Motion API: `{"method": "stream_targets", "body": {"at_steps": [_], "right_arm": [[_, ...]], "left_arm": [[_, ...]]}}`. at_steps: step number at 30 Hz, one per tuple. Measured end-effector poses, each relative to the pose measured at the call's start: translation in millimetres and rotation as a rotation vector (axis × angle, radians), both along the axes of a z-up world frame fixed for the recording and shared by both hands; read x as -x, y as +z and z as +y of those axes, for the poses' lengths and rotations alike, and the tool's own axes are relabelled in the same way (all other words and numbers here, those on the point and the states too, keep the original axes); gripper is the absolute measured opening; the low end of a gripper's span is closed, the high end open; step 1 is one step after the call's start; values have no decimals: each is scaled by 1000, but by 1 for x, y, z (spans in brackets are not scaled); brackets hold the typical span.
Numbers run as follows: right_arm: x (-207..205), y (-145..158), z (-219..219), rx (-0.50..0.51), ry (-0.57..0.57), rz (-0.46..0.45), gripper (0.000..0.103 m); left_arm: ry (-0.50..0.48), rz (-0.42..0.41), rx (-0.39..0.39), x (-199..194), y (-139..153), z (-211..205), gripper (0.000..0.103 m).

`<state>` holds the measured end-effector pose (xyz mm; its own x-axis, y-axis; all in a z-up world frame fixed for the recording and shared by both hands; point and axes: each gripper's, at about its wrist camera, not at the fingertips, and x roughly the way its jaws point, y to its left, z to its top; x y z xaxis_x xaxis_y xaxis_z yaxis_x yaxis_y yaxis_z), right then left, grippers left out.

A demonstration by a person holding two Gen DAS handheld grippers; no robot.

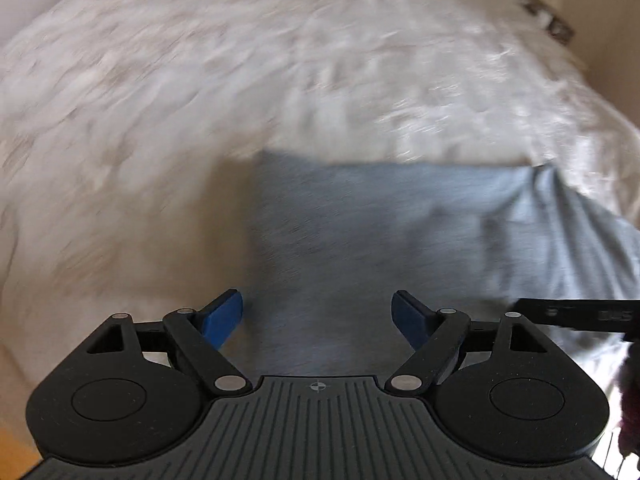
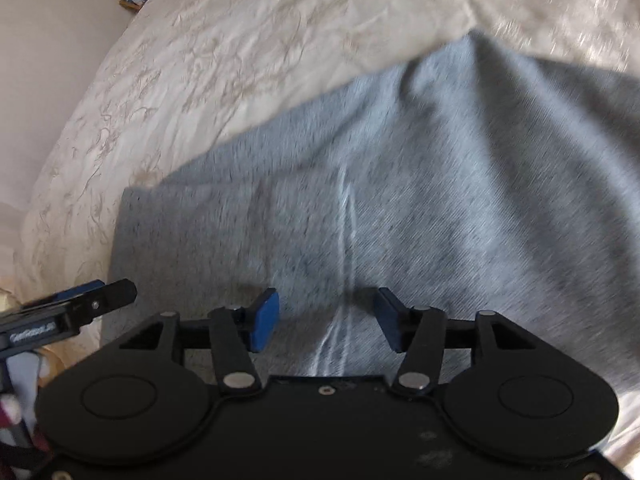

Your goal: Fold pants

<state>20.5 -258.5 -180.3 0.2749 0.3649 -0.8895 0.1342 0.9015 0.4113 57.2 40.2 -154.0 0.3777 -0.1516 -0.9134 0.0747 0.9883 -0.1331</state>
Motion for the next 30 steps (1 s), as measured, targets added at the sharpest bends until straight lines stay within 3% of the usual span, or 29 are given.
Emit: {"method": "stream_targets", "body": {"at_steps": [4, 6, 7, 9, 14, 18, 22, 25, 30], "right_arm": [[3, -13, 1, -65, -48, 25, 65], [0, -17, 3, -103, -71, 44, 38], [-1, -17, 4, -110, -76, 54, 17], [1, -7, 5, -119, -70, 42, 11], [-10, 61, 20, -56, 57, -123, 10], [-11, 99, 7, 105, 83, -205, 10], [-23, 69, -11, 250, 88, -109, 10], [-27, 39, -16, 261, 91, -19, 11], [-31, 18, -15, 288, 62, 19, 18]], "left_arm": [[-50, 161, 25, -7, -32, 6, 84], [-64, 154, 22, -9, -31, 5, 84], [-65, 152, 24, -10, -31, 5, 84], [-62, 131, 30, -10, -25, 6, 84], [-22, -14, 40, -4, 13, 12, 84], [0, -98, 64, -10, 34, 9, 84], [-30, -80, 53, -25, 24, -8, 84], [-72, -56, 7, -31, 12, -23, 84], [-85, 24, -76, -31, -15, -27, 84]]}}
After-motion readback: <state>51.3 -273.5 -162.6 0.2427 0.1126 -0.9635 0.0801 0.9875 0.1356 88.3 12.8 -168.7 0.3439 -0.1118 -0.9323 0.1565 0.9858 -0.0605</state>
